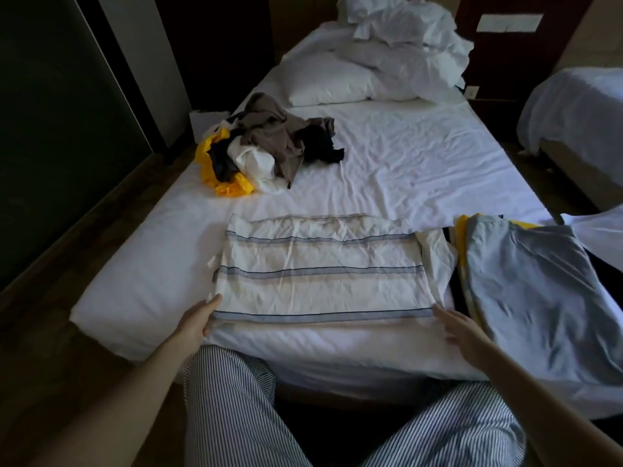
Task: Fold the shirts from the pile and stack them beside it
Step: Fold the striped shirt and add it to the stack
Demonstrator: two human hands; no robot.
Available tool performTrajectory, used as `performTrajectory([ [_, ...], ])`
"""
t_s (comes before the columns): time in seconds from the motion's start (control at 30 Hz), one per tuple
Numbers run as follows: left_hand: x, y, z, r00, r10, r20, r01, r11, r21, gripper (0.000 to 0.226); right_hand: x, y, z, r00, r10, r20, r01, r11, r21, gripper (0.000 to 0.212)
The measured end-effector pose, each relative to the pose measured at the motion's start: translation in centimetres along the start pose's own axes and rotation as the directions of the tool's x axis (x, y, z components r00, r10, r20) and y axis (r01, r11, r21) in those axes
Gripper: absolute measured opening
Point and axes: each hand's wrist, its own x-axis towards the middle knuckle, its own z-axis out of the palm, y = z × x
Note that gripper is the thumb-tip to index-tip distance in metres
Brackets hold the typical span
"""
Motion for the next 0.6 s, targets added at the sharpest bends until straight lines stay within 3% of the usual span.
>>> performTrajectory([
  [0.13,-0.6,1.8,0.4,0.991,0.115,-0.066,-0.116,0.993,-0.021,0.031,0.0,-0.5,-0.1,0.989,-0.087,-0.121,0.078,0.994,-0.078,0.017],
  [0.33,-0.9,0.1,1.6,0.986,0.058,-0.16,0.004,0.932,0.363,0.036,-0.7,0.8,0.7,0.988,-0.107,-0.109,0.048,0.895,-0.444,0.022],
  [0.4,-1.3,0.9,3.1,0.954,0.165,-0.249,0.008,0.819,0.573,0.048,-0.7,0.0,1.7,0.977,-0.136,-0.165,0.032,0.855,-0.517,0.021],
  [0.47,-1.8,2.4,5.1,0.875,0.375,-0.306,-0.036,0.681,0.732,0.055,-1.1,-1.4,2.8,0.943,-0.25,-0.22,0.072,0.798,-0.598,0.031],
  [0.53,-2.3,3.9,7.7,0.822,0.522,-0.226,-0.151,0.584,0.798,0.056,-1.6,-3.0,4.4,0.889,-0.425,-0.17,0.199,0.694,-0.692,0.044],
  [0.6,-2.7,5.1,10.9,0.781,0.624,-0.032,-0.306,0.426,0.851,0.052,-1.5,-4.4,6.5,0.847,-0.529,-0.042,0.328,0.583,-0.743,0.049],
])
